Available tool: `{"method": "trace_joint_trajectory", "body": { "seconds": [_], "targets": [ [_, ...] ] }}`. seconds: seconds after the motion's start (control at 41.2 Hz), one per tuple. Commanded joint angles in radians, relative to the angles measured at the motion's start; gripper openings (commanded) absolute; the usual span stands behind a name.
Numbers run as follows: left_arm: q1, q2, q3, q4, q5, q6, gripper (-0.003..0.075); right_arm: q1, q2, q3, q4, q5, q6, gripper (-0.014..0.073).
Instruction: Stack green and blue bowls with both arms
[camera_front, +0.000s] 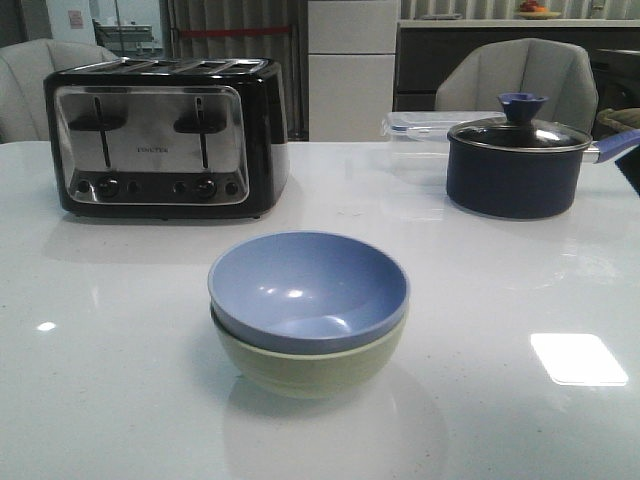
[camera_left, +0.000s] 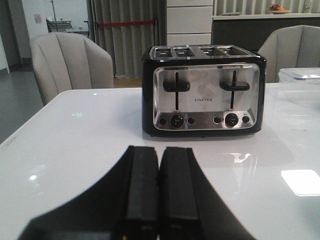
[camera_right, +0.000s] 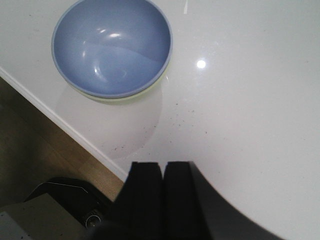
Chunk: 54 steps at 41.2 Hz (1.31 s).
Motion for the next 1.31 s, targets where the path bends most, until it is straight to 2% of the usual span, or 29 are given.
{"method": "trace_joint_trajectory", "body": {
  "seconds": [0.0,1.019,1.141,1.286],
  "targets": [
    [0.003,-0.02,0.005,-0.011,-0.107,-0.007,0.0093,-0.005,-0.005,-0.029,0.0,-0.056,0.002,0.0055],
    [0.003,-0.02,0.005,-0.011,-0.117,-0.007,0.0093,-0.006,-0.023,-0.024,-0.005,-0.059,0.002,0.0055],
    [0.003,-0.02,0.005,-0.011,-0.117,-0.007,0.0093,-0.082,-0.14,0.034,-0.027,-0.122,0.002,0.0055],
    [0.003,-0.02,0.005,-0.011,-0.117,-0.007,0.0093,-0.247,-0.371,0.185,-0.031,-0.27,0.002,0.0055]
  ]
}}
